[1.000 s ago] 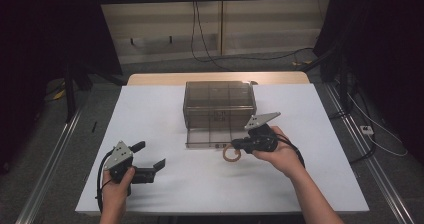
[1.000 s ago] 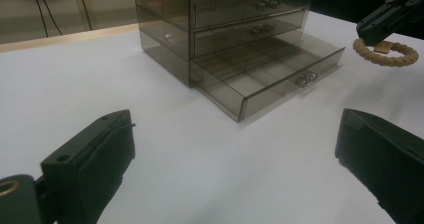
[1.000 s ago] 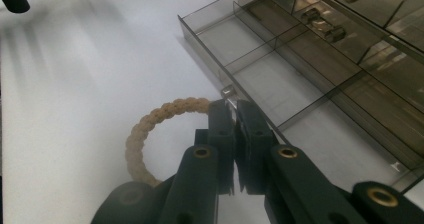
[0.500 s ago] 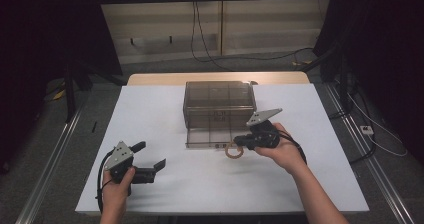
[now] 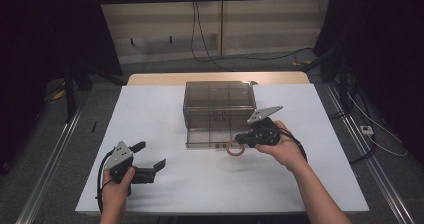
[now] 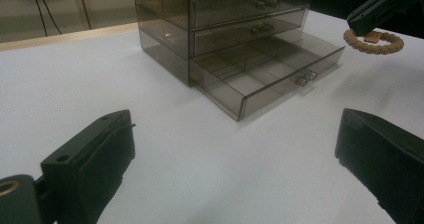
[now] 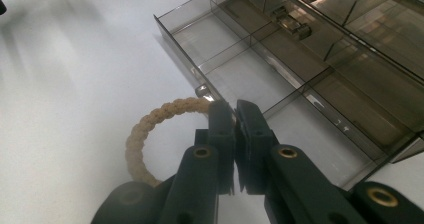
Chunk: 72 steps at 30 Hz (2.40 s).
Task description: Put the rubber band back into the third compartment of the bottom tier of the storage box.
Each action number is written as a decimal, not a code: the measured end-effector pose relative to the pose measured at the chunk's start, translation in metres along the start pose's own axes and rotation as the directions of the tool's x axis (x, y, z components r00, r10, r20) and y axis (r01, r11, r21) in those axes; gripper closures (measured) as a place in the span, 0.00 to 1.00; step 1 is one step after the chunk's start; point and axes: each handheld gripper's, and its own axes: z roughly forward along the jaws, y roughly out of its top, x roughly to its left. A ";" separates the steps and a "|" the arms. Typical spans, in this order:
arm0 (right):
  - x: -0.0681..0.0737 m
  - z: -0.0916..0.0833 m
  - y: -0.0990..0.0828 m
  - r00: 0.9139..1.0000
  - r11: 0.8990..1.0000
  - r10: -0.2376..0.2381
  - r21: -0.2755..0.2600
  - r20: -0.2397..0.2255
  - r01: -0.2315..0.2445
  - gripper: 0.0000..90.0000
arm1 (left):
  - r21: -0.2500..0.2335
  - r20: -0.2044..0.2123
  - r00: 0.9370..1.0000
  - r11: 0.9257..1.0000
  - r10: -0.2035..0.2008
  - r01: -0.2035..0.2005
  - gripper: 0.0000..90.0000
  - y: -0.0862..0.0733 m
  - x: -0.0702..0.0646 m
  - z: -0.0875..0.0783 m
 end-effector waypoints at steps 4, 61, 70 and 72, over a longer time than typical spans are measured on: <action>-0.001 -0.001 0.001 1.000 1.000 -0.003 0.002 0.009 0.003 0.96 | 0.008 0.000 1.000 1.000 0.009 -0.009 0.03 0.000 0.000 0.000; -0.021 0.001 0.017 0.996 1.000 0.012 0.025 0.089 -0.014 0.96 | 0.007 0.000 1.000 1.000 0.009 -0.009 0.03 0.000 0.000 -0.001; -0.024 0.001 0.017 0.996 0.999 0.015 0.030 0.089 -0.018 0.96 | 0.007 -0.001 1.000 1.000 0.009 -0.009 0.03 -0.001 0.001 -0.001; -0.025 0.001 0.017 0.996 0.999 0.016 0.033 0.091 -0.019 0.96 | 0.008 -0.001 1.000 1.000 0.009 -0.009 0.03 -0.001 0.001 -0.001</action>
